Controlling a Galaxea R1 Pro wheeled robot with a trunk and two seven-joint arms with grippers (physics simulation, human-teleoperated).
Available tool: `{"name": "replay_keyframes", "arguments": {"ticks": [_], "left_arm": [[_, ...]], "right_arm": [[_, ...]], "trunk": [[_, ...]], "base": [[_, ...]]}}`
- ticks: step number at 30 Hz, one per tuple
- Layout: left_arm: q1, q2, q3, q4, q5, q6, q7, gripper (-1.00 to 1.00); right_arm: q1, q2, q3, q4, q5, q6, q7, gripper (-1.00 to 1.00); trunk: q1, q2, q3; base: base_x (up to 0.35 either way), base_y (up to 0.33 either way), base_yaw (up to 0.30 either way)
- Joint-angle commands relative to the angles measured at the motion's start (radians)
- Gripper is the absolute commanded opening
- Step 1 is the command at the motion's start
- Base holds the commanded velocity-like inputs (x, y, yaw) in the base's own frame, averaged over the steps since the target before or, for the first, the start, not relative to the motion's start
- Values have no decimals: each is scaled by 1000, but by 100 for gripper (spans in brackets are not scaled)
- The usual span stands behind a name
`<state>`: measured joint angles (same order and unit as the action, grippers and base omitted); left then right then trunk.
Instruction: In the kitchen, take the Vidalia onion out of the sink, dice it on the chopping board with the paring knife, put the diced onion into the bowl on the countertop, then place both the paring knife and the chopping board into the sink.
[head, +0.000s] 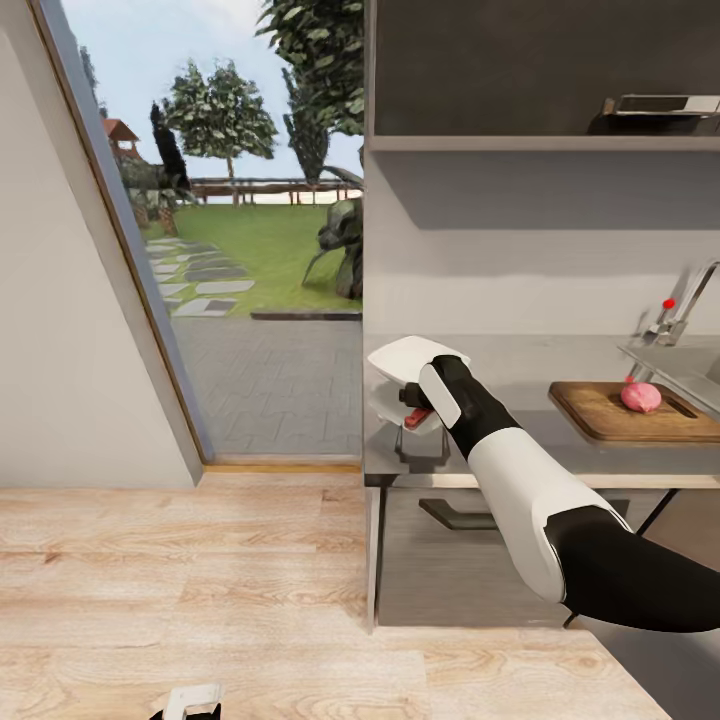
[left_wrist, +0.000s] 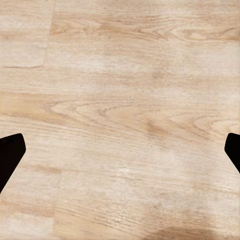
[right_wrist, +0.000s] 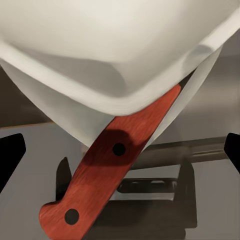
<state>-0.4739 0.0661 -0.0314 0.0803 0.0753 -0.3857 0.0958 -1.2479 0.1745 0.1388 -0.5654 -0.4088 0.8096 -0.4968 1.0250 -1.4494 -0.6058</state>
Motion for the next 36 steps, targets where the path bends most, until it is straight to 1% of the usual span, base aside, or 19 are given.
{"name": "replay_keyframes", "arguments": {"ticks": [1,12,20,36], "left_arm": [[-2,-1,-4,4,8,-7,-1,100],[-2,-2,-4,4,8,-7,-1,100],[-2,-1,-4,4,8,-7,-1,100],[-2,-1,-4,4,8,-7,-1,100]], "right_arm": [[-1,0,2,-1,-9,2,-11,100],[-1,0,2,2,-9,3,-36,100],[-1,0,2,34,-10,3,-37,100],[-1,0,2,44,-11,3,-37,100]], "trunk": [[0,-1,-1],[0,-1,-1],[0,-1,-1],[0,-1,-1]], "base": [[0,0,0],[0,0,0],[0,0,0],[0,0,0]]}}
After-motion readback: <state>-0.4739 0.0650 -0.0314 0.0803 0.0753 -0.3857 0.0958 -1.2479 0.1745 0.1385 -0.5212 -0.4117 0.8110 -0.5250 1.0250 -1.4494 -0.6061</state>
